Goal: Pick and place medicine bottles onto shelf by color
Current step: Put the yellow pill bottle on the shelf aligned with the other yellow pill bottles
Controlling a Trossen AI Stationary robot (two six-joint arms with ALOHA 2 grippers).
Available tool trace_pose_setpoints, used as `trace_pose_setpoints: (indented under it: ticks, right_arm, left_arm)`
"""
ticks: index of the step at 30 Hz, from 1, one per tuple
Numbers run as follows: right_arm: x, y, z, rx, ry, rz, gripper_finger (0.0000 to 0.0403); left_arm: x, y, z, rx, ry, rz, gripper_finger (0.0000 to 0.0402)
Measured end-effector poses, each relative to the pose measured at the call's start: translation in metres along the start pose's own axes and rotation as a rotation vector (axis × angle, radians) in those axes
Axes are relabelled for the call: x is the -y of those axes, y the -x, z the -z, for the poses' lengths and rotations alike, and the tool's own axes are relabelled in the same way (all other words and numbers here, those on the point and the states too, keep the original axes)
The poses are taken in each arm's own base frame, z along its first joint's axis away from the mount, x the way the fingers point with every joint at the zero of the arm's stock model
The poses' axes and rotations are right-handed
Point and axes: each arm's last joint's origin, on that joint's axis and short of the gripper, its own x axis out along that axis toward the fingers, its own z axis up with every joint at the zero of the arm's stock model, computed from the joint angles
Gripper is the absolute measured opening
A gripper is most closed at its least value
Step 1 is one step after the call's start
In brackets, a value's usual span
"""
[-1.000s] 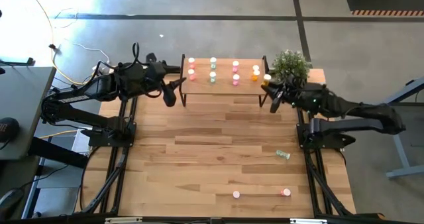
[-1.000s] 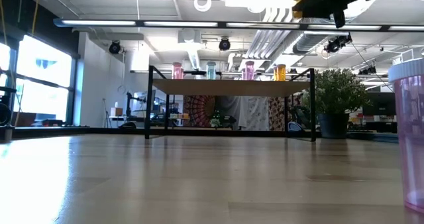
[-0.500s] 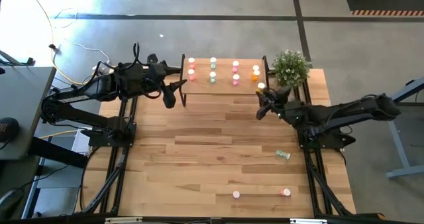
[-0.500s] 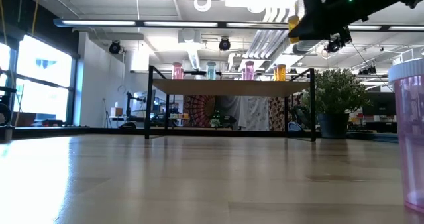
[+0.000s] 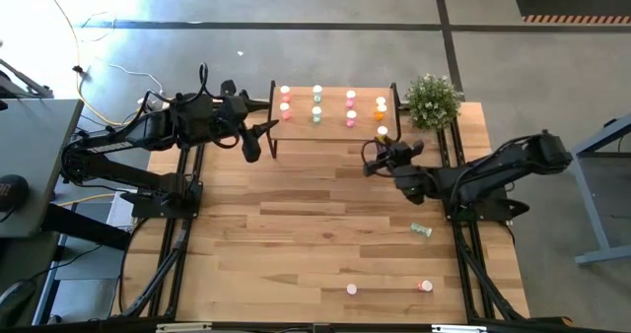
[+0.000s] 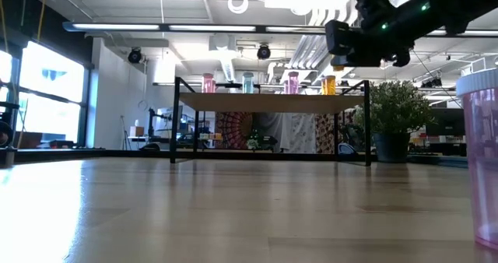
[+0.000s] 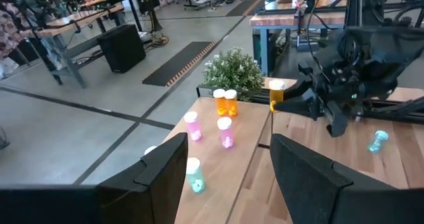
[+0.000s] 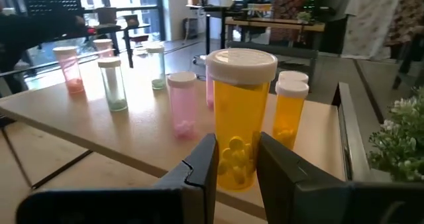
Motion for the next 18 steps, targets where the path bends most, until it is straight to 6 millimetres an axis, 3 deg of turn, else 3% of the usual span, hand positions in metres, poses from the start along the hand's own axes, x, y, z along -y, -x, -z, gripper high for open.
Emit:
trace_pose_setpoints:
  ticks: [18]
  right_arm:
    - [-0.006,-0.026,0.029,-0.008,-0.040,0.132,0.0068]
  left_arm:
    - [0.000,0.000,0.000,0.002,-0.033,0.000,0.0204]
